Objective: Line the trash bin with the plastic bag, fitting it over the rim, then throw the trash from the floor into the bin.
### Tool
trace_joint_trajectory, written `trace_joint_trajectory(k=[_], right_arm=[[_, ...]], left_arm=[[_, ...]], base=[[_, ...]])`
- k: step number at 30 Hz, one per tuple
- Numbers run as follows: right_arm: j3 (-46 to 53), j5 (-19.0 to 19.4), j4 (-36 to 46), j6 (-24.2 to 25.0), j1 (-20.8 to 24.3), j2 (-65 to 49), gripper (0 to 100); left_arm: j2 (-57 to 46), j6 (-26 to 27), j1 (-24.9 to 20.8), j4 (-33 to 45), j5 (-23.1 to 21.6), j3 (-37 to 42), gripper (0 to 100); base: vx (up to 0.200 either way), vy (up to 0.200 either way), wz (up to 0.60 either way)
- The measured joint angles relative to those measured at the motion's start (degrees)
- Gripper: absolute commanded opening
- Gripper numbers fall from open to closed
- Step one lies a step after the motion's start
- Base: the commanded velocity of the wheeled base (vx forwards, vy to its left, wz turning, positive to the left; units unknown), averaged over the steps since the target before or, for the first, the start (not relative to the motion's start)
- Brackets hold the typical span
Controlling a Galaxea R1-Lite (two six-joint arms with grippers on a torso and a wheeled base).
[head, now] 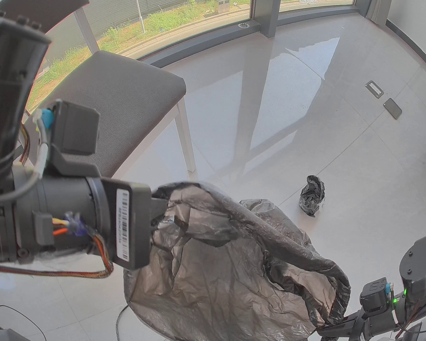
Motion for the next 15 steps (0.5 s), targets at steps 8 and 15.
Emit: trace_joint_trajectory(k=[8, 15], right_arm=[[-2.9, 2.3, -7.7, -1.0, -3.1, 9.5, 0], [-6.6, 5.1, -11.0, -5.3, -7.8, 19.1, 0]], left_arm=[[2.1, -1.2, 1.2, 0.0, -0.6, 3.1, 0], [6.3, -1.5, 3.4, -2.0, -2.2, 3.5, 0]], base=[[0.000, 0.000, 0.00], [0.000, 0.000, 0.00]])
